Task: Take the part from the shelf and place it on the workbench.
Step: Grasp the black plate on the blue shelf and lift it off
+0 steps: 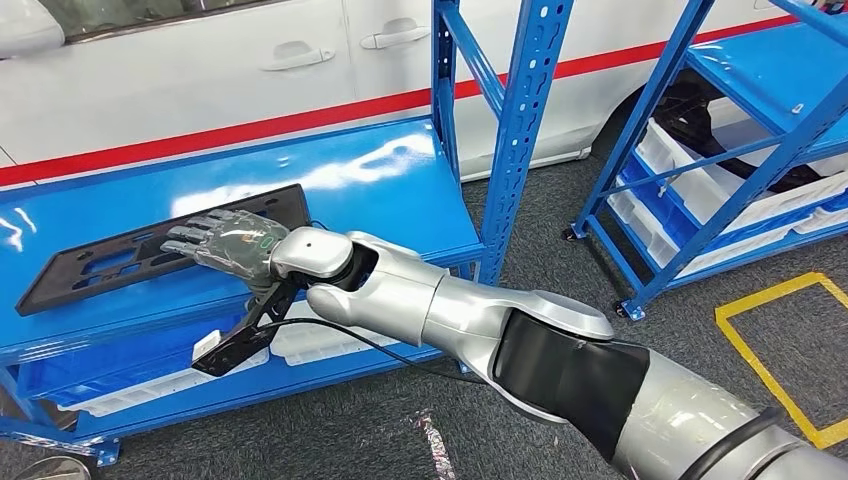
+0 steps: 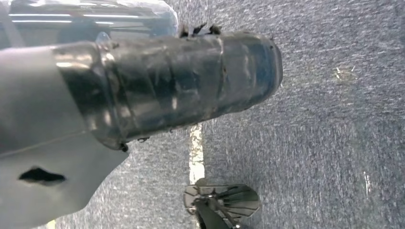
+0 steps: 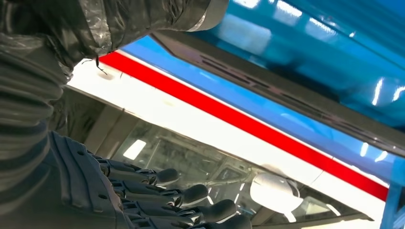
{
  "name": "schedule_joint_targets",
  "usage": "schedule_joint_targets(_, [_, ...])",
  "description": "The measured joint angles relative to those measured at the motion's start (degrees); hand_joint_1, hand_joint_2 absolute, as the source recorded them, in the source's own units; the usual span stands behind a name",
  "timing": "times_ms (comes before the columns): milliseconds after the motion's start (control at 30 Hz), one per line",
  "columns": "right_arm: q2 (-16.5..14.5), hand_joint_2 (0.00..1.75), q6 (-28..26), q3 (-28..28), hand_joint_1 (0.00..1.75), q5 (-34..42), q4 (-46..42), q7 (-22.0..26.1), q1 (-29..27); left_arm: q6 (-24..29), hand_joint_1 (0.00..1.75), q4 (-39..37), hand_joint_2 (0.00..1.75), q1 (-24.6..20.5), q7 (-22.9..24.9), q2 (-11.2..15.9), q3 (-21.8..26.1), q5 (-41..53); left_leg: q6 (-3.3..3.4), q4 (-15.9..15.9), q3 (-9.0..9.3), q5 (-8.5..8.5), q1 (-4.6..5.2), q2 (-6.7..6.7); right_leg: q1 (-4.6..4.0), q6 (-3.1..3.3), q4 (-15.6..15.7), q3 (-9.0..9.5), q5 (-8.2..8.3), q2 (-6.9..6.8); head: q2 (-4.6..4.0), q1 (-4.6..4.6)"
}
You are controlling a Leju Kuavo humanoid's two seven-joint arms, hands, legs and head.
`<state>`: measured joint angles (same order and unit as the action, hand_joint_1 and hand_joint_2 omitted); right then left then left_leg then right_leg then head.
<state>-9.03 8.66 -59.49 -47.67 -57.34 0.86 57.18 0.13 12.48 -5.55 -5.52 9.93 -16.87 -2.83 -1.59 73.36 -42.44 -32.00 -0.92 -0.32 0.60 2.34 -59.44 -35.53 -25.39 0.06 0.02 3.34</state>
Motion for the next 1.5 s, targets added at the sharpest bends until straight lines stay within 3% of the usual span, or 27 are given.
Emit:
schedule_joint_targets(33, [0.01,1.75,0.03,0.00,0.00,0.00,0.05,0.01,-0.09,0.00,0.00,0.00,0.00,0.07,-0.02,-0.01,0.00,-0.01,0.01,0.43,-0.41,0.62,0.00,0.00,-0.03,0.05,-0.02,0.05,-0.07,0.02,0.00,0.01])
schedule_joint_targets(67, [0.01,1.75,0.04,0.00,0.00,0.00,0.07,0.01,-0.13,0.00,0.00,0.00,0.00,0.12,-0.04,-0.01,0.00,0.00,0.11,-1.32,0.26,2.20,0.00,0.00,-0.04,0.05,-0.03,0.16,-0.15,0.05,0.00,0.00])
schedule_joint_targets(100, [0.00,1.75,0.05,0.00,0.00,0.00,0.07,0.02,-0.14,0.00,0.00,0.00,0.00,0.13,-0.07,0.00,0.00,0.00,0.30,-4.93,1.93,4.40,0.01,0.02,-0.05,-0.02,-0.04,0.36,-0.28,0.08,0.00,0.01])
schedule_joint_targets(167, [-0.01,1.75,0.08,0.00,0.00,-0.01,0.07,0.03,-0.07,0.00,0.00,0.00,0.00,0.06,-0.13,0.01,0.00,0.01,0.79,-12.21,5.55,6.98,0.26,0.07,-0.17,-0.34,-0.03,0.66,-0.55,0.11,0.00,0.02])
schedule_joint_targets(233, [-0.01,1.75,0.10,0.00,0.00,-0.02,0.08,0.05,-0.04,0.00,0.00,0.00,0.00,-0.06,-0.16,0.01,-0.01,0.01,1.28,-15.07,7.05,6.95,0.62,0.03,-0.31,-0.84,0.13,0.71,-0.65,0.09,0.00,0.04])
schedule_joint_targets(333, [0.00,1.75,0.14,0.00,0.00,-0.02,0.08,0.08,0.00,0.00,0.00,0.00,0.00,0.01,-0.17,0.01,-0.02,0.01,2.11,-15.87,7.65,6.94,0.44,-0.03,-0.34,-1.77,-0.10,0.63,-1.12,0.04,0.00,0.08])
schedule_joint_targets(400, [0.01,1.75,0.18,0.00,0.00,-0.02,0.07,0.09,0.11,0.00,0.00,0.00,0.00,0.00,-0.18,0.01,-0.03,0.01,2.81,-16.38,8.27,6.90,0.16,0.00,-0.38,-2.29,-3.98,-1.22,-2.96,0.04,0.00,0.17])
schedule_joint_targets(467, [0.03,1.75,0.31,0.00,0.00,-0.02,0.10,0.10,0.02,0.00,0.00,0.00,0.00,-0.06,-0.19,0.01,-0.06,0.01,3.29,-16.35,8.58,6.51,0.25,-0.01,-0.37,-2.49,-11.37,-5.23,-5.61,0.05,0.00,0.23])
schedule_joint_targets(500, [0.07,1.75,0.39,0.00,0.00,-0.02,0.14,0.10,-0.15,0.00,0.00,0.00,0.00,-0.04,-0.19,0.01,-0.12,0.01,3.39,-16.29,8.79,6.23,0.27,-0.04,-0.37,-2.52,-14.32,-7.14,-6.18,0.05,0.00,0.22])
schedule_joint_targets(533, [0.13,1.75,0.48,0.00,0.00,-0.02,0.18,0.11,-0.31,0.00,0.00,0.00,0.00,0.02,-0.19,0.01,-0.23,0.01,3.41,-16.24,9.10,5.91,0.28,-0.09,-0.37,-2.50,-15.32,-8.17,-5.62,0.04,0.00,0.23])
schedule_joint_targets(567, [0.18,1.75,0.57,0.00,0.00,-0.02,0.22,0.15,-0.41,0.00,0.00,0.00,0.00,0.08,-0.19,0.00,-0.38,0.01,3.38,-16.18,9.53,5.53,0.28,-0.15,-0.36,-2.43,-14.23,-8.14,-4.03,0.04,0.00,0.22])
schedule_joint_targets(633, [0.25,1.75,0.78,0.00,0.00,-0.02,0.25,0.24,-0.43,0.00,0.00,0.00,0.00,0.16,-0.19,-0.01,-0.65,0.01,3.14,-16.01,10.55,4.58,0.27,-0.27,-0.38,-2.06,-7.35,-5.48,0.45,0.08,0.00,0.21])
schedule_joint_targets(667, [0.25,1.75,0.89,0.00,0.00,-0.02,0.25,0.28,-0.38,0.00,0.00,0.00,0.00,0.09,-0.20,-0.02,-0.74,-0.01,2.87,-15.81,10.86,4.09,0.39,-0.36,-0.41,-1.85,-3.89,-3.85,1.66,0.12,0.00,0.18])
schedule_joint_targets(733, [0.27,1.75,1.02,0.00,0.00,-0.02,0.26,0.33,-0.33,0.00,0.00,0.00,0.00,-0.05,-0.23,-0.02,-0.86,-0.03,2.19,-15.76,11.07,3.45,0.54,-0.46,-0.59,-1.35,-0.63,-2.10,1.68,0.24,0.00,0.11])
schedule_joint_targets(867, [0.25,1.75,1.03,0.02,0.00,-0.02,0.19,0.34,-0.28,0.00,0.00,0.00,0.00,-0.13,-0.26,0.02,-0.92,-0.05,0.96,-14.82,11.10,2.14,0.41,-0.23,-0.29,-0.20,0.62,-0.62,0.64,0.41,0.00,-0.01])
schedule_joint_targets(900, [0.21,1.75,1.04,0.02,0.00,-0.02,0.16,0.35,-0.26,0.00,0.00,0.00,0.00,-0.16,-0.27,0.03,-0.92,-0.05,0.67,-12.45,9.91,1.18,0.34,-0.13,-0.12,0.07,0.91,0.04,0.38,0.37,0.00,-0.05])
schedule_joint_targets(967, [0.22,1.75,1.09,0.01,0.00,-0.02,0.21,0.36,-0.37,0.00,0.00,0.00,0.00,-0.18,-0.28,0.01,-0.93,-0.06,0.16,-4.76,5.36,-1.11,0.22,0.00,-0.10,0.38,1.16,1.17,-0.36,0.25,0.00,-0.16])
schedule_joint_targets(1000, [0.25,1.75,1.14,0.00,0.00,-0.02,0.27,0.37,-0.50,0.00,0.00,0.00,0.00,-0.08,-0.28,0.01,-0.94,-0.07,0.00,-1.31,2.86,-1.61,0.18,0.00,-0.11,0.38,1.16,1.76,-0.79,0.24,0.00,-0.16])
schedule_joint_targets(1033, [0.27,1.75,1.18,0.00,0.00,-0.02,0.34,0.37,-0.65,0.00,0.00,0.00,0.00,0.06,-0.27,0.01,-0.94,-0.07,-0.08,0.40,1.11,-1.04,0.16,0.01,-0.11,0.35,1.14,2.38,-1.26,0.28,0.00,-0.16])
schedule_joint_targets(1067, [0.30,1.75,1.23,0.00,0.00,-0.02,0.41,0.37,-0.76,0.03,0.00,0.00,0.00,0.19,-0.26,0.00,-0.94,-0.10,-0.06,-0.09,0.37,0.80,0.15,0.01,-0.11,0.30,1.10,3.10,-1.79,0.35,0.00,-0.16])
schedule_joint_targets(1100, [0.30,1.75,1.34,0.00,0.00,0.02,0.45,0.37,-0.80,0.10,0.00,0.00,0.00,0.29,-0.26,0.00,-0.95,-0.17,0.06,-2.79,0.69,3.75,0.15,0.02,-0.11,0.21,1.05,3.91,-2.38,0.42,0.00,-0.16])
schedule_joint_targets(1167, [0.32,1.75,2.01,0.00,0.00,0.23,0.49,0.41,-0.73,0.42,0.00,-0.03,0.00,0.34,-0.23,0.01,-0.96,-0.37,0.56,-9.81,2.77,9.20,0.39,-0.03,-0.24,-0.15,1.06,5.35,-3.62,0.52,0.00,-0.21])
schedule_joint_targets(1200, [0.30,1.75,2.57,-0.01,0.00,0.42,0.51,0.43,-0.67,0.57,0.00,-0.05,0.00,0.32,-0.24,0.01,-0.96,-0.45,0.91,-12.34,3.76,10.45,0.60,-0.04,-0.31,-0.37,1.13,5.72,-4.03,0.59,0.00,-0.30])
schedule_joint_targets(1267, [0.30,1.75,3.82,-0.05,0.00,0.98,0.59,0.44,-0.58,0.72,0.00,-0.11,0.00,0.22,-0.28,0.03,-0.96,-0.52,1.60,-13.96,4.56,9.92,1.02,-0.08,-0.43,-0.83,1.31,5.70,-4.35,0.65,0.00,-0.46])
schedule_joint_targets(1367, [0.23,1.75,5.40,-0.12,0.00,2.13,0.65,0.41,-0.47,0.68,0.00,-0.11,0.00,0.09,-0.36,0.05,-0.96,-0.64,2.63,-15.59,5.44,8.68,0.59,-0.01,-0.48,-1.60,0.18,4.90,-5.37,0.47,0.00,-0.40])
schedule_joint_targets(1433, [0.22,1.75,6.83,-0.21,0.00,3.28,0.83,0.36,-0.32,0.66,0.00,-0.11,0.00,0.17,-0.39,0.04,-0.96,-0.86,3.18,-16.14,6.18,8.30,0.34,-0.02,-0.44,-2.05,-5.20,2.11,-7.77,0.33,0.00,-0.28])
schedule_joint_targets(1500, [0.25,1.75,8.67,-0.50,0.00,4.50,1.44,0.18,-0.52,0.67,0.00,-0.11,0.00,0.16,-0.36,0.03,-0.96,-1.19,3.56,-16.17,6.73,7.81,0.36,-0.12,-0.37,-2.25,-12.82,-2.37,-10.09,0.30,0.00,-0.24])
